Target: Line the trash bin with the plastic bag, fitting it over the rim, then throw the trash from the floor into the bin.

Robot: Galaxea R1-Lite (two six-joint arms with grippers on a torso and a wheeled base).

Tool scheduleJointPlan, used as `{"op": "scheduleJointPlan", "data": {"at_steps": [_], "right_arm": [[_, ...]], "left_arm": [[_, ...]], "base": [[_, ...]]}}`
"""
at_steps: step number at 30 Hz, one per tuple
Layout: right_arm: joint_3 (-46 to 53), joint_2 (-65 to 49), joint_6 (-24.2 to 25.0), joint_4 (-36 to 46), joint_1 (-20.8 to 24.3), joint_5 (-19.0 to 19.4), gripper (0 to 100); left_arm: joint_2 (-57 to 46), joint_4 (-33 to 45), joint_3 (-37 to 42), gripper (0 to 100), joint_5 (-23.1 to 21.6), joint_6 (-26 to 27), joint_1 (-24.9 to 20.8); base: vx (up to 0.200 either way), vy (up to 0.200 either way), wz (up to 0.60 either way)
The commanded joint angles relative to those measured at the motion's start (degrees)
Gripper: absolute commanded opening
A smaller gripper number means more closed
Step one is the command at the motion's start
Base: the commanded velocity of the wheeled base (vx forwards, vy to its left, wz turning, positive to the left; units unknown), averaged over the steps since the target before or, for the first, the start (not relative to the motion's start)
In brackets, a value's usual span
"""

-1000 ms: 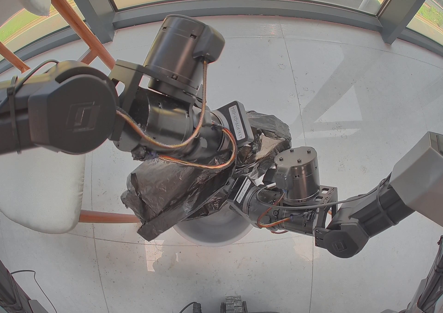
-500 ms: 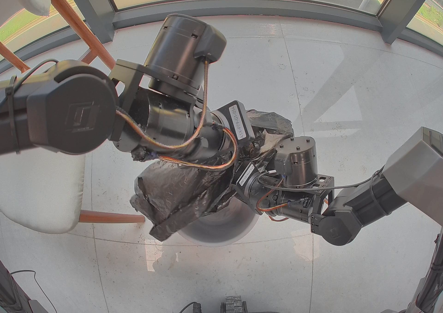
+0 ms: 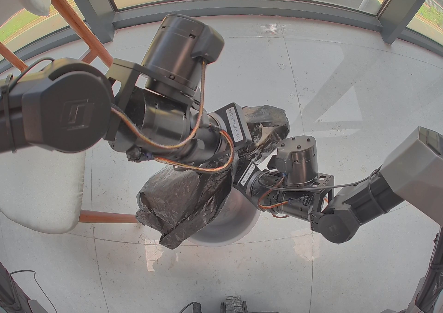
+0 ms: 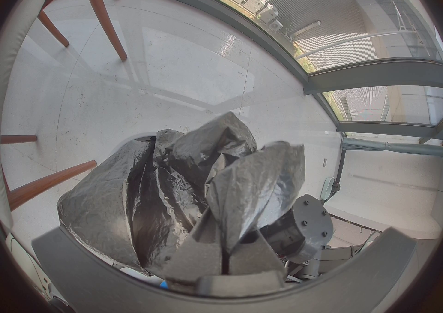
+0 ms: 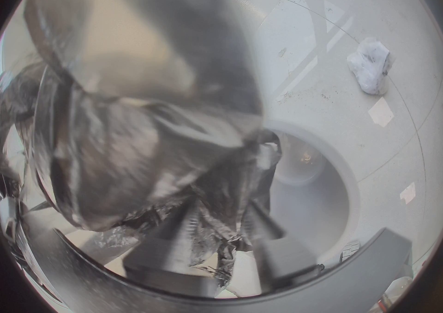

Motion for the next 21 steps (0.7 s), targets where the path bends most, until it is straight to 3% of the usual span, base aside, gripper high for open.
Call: {"op": "scheduleJointPlan", "data": {"at_steps": [1, 5, 15, 21], "right_arm": [[0.04, 0.95, -2.18, 0.04, -0.29, -0.14, 0], [0.30, 2.18, -6.66, -0.05, -0.64, -0.93, 0], [5.93, -1.34, -9.74, 0.22, -1.34, -1.02, 0], [10.32, -5.29, -11.59, 0.13, -2.58, 0.04, 0]], "left_arm": [[-0.13, 0.02, -0.22, 0, -0.01, -0.05, 0.01], [-0.13, 0.54, 0.31, 0, 0.17, 0.13, 0.19], [0.13, 0.45, 1.54, 0, 0.08, 0.74, 1.86], [0.13, 0.02, 5.23, 0, -0.18, 5.40, 5.11]], "base": [[0.000, 0.000, 0.00], [0.000, 0.000, 0.00], [0.000, 0.000, 0.00], [0.000, 0.000, 0.00]]}}
